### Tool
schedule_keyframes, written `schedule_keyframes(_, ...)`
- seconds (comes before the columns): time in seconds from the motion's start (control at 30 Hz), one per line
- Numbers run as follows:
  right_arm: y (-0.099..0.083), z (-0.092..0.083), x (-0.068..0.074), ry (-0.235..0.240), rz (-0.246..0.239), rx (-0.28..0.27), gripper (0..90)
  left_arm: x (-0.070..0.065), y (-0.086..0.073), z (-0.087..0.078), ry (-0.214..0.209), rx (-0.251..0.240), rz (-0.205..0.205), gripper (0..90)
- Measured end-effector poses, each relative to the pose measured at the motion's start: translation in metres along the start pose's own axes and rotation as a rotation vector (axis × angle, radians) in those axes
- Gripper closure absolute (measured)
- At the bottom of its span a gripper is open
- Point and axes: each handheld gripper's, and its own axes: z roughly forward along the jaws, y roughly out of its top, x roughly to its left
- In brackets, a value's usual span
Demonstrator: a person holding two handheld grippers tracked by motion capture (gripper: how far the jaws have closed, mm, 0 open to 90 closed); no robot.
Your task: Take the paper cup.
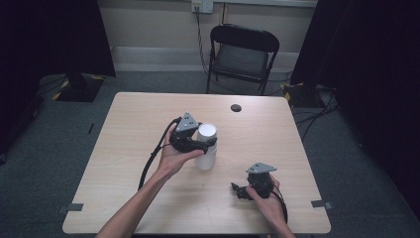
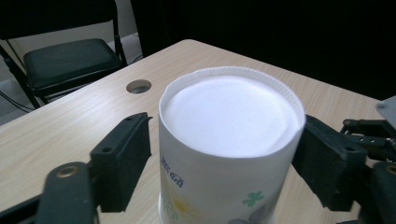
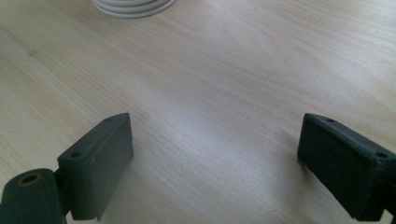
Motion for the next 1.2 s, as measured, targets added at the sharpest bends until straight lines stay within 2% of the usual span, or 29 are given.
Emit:
schedule_keyframes(0.03, 0.0000, 0.0000, -0.0001, 0.000, -0.001, 0.000, 10.0, -0.0008, -0.0001, 0.0014, -0.008, -0.001, -0.001, 25.5)
schedule_keyframes(0.1, 0.0000, 0.0000, -0.0001, 0.000, -0.001, -0.001, 10.0, -0.0025, 0.0010, 0.0017, 0.000, -0.003, 0.017, 30.1)
schedule_keyframes(0.2, 0.0000, 0.0000, 0.0000, 0.000, 0.000, 0.000, 10.0, -0.0024, 0.0026, 0.0023, 0.006, -0.008, 0.014, 30.7)
schedule_keyframes(0.23, 0.0000, 0.0000, 0.0000, 0.000, 0.000, 0.000, 10.0, -0.0040, 0.0046, 0.0035, 0.020, -0.004, 0.033, 30.6)
schedule_keyframes(0.27, 0.0000, 0.0001, -0.0001, 0.000, -0.001, 0.000, 10.0, -0.0040, 0.0046, 0.0035, 0.020, -0.004, 0.033, 30.5)
schedule_keyframes(0.43, 0.0000, 0.0000, -0.0001, 0.000, -0.001, 0.000, 10.0, -0.0038, 0.0038, 0.0078, 0.021, 0.007, 0.023, 29.2)
schedule_keyframes(0.73, 0.0000, 0.0000, -0.0001, 0.000, -0.001, 0.000, 10.0, -0.0033, 0.0034, 0.0066, 0.018, 0.009, 0.014, 32.0)
schedule_keyframes(0.87, 0.0000, 0.0000, 0.0000, 0.000, 0.000, 0.000, 10.0, -0.0033, 0.0055, 0.0042, 0.019, 0.002, 0.019, 32.3)
schedule_keyframes(1.03, 0.0000, 0.0000, 0.0000, 0.000, 0.000, 0.000, 10.0, -0.0002, 0.0086, 0.0001, 0.017, -0.020, -0.005, 32.3)
schedule_keyframes(1.2, 0.0000, 0.0001, -0.0001, 0.000, -0.001, 0.000, 10.0, -0.0003, 0.0093, -0.0001, 0.018, -0.018, -0.009, 32.1)
